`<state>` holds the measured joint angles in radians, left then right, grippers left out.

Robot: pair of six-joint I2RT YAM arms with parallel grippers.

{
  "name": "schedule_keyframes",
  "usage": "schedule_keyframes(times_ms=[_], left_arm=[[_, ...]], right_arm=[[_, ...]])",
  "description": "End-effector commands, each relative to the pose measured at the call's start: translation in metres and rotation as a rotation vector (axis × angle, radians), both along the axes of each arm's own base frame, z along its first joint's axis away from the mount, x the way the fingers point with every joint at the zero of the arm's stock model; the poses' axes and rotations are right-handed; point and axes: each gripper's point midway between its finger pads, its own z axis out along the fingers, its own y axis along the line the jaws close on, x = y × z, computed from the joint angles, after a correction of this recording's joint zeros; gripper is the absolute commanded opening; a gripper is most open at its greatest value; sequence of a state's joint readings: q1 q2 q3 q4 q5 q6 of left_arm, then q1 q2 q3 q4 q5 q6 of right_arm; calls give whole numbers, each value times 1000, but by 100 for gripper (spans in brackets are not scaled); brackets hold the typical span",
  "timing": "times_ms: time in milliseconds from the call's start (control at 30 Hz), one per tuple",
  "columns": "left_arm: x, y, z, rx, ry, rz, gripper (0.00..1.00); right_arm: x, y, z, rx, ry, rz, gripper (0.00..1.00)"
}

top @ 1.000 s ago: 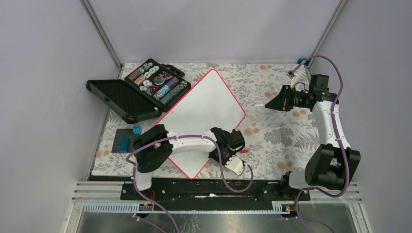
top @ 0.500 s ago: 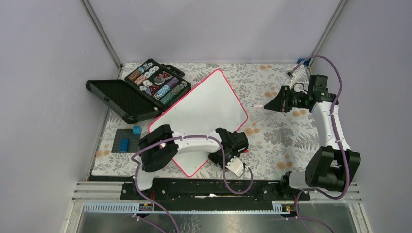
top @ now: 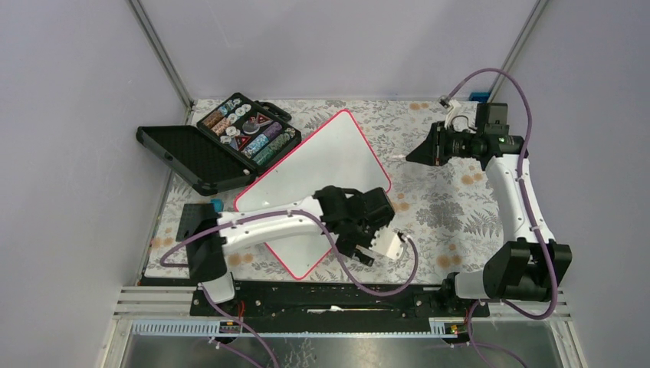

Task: Write a sentence on the whiteboard
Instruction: Move the whiteboard to the center of the board.

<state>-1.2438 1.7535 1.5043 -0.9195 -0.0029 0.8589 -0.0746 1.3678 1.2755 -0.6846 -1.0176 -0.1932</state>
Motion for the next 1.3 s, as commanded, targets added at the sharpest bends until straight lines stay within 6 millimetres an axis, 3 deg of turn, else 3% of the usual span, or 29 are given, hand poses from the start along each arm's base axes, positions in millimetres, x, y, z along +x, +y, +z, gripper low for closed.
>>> schedule_keyframes(times_ms=[0, 133, 233, 300, 400, 533, 633, 800, 900, 1000, 1267], left_arm=[[11, 8, 70, -195, 91, 176, 99], [52, 18, 123, -406, 131, 351, 99], [89, 41, 164, -589, 180, 527, 99], [123, 68, 187, -707, 181, 697, 99], [158, 114, 215, -850, 183, 926, 99], [182, 187, 238, -1026, 234, 1211, 99], [181, 243, 239, -1094, 241, 1383, 99], [154, 268, 213, -1029, 293, 1454, 99], [146, 274, 196, -992, 381, 1459, 99], [143, 266, 187, -973, 510, 1425, 97], [145, 252, 167, -939, 696, 1341, 79]], right_arm=[[25, -2, 50, -5, -146, -25, 0], [42, -1, 73, 15, -172, -41, 0], [50, -1, 77, 22, -167, -45, 0], [55, 2, 76, 11, -163, -48, 0], [55, 14, 72, -9, -157, -18, 0], [51, 48, 62, -43, -151, 67, 0], [45, 74, 59, -73, -164, 139, 0], [20, 127, 64, -134, -229, 299, 0], [1, 155, 65, -184, -301, 388, 0], [-15, 178, 63, -221, -369, 454, 0], [-42, 219, 60, -265, -539, 493, 0]])
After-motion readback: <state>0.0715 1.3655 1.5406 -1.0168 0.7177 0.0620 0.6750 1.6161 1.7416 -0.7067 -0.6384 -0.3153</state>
